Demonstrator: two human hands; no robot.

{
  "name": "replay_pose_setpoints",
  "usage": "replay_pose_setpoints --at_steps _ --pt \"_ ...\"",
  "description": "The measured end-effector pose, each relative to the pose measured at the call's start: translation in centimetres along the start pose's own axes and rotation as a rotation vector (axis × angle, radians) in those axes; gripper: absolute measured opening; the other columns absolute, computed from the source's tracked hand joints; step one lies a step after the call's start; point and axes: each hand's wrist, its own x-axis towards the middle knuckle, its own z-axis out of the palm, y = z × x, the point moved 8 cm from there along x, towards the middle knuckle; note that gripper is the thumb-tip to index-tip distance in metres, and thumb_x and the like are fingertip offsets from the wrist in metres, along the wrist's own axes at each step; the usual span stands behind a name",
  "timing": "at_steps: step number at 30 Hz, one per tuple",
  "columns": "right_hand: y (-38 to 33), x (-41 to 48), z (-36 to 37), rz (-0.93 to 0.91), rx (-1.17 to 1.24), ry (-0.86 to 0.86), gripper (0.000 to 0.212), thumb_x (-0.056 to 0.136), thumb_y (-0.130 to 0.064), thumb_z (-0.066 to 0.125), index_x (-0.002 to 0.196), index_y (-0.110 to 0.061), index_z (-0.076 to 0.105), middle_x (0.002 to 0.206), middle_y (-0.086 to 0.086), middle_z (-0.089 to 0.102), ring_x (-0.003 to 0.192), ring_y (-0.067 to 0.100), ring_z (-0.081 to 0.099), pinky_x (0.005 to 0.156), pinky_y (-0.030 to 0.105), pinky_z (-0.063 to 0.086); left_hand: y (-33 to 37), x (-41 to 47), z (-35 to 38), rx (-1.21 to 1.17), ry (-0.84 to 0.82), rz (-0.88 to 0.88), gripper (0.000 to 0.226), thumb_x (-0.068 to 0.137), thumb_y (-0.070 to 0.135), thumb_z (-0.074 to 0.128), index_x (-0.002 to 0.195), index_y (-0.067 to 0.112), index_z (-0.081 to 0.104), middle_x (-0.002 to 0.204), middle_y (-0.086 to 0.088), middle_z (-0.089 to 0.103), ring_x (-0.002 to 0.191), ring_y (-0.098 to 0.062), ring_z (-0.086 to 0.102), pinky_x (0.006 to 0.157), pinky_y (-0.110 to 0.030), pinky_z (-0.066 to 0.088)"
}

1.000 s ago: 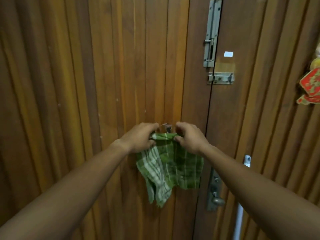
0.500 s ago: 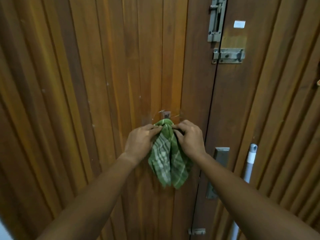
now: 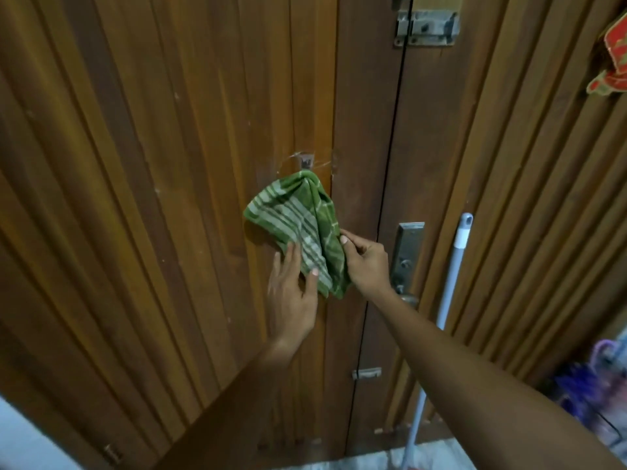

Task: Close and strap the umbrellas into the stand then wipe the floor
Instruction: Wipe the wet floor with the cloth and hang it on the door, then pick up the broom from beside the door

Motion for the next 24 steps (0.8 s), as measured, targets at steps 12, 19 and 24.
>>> replay_pose_setpoints --at_steps 12,19,24 --pt "8.5 -5.5 -7.2 0.277 -0.178 0.101 0.026 0.097 -0.037 0.062 0.117 -0.025 0.075 0.115 -0.002 0.075 0.113 0.018 0.067 0.099 0.037 0.054 -4.9 -11.6 12.5 0.017 -0.754 -0.416 0.042 0.093 0.016 0.066 0.135 0.019 0.062 0.117 -0.007 0.072 0.087 -0.016 0.067 0.067 -0.022 0.053" --pt "12.4 -6.8 -15.7 0.396 -0.201 0.143 0.024 0.097 -0.029 0.064 0.111 -0.016 0.078 0.117 0.000 0.075 0.116 0.014 0.063 0.100 0.025 0.046 1.2 -12.3 20.9 -0.075 -1.070 -0.276 0.022 0.087 0.011 0.072 0.109 0.011 0.075 0.101 -0.004 0.072 0.105 -0.019 0.068 0.095 -0.029 0.053" --pt "15.3 -3.8 -20.8 0.428 -0.234 0.135 0.022 0.093 -0.030 0.069 0.107 -0.017 0.079 0.114 0.000 0.076 0.113 0.011 0.065 0.098 0.025 0.047 6.8 -7.8 26.0 -0.055 -0.945 -0.181 0.020 0.091 0.013 0.065 0.107 0.014 0.076 0.108 -0.002 0.074 0.103 -0.015 0.068 0.083 -0.019 0.046"
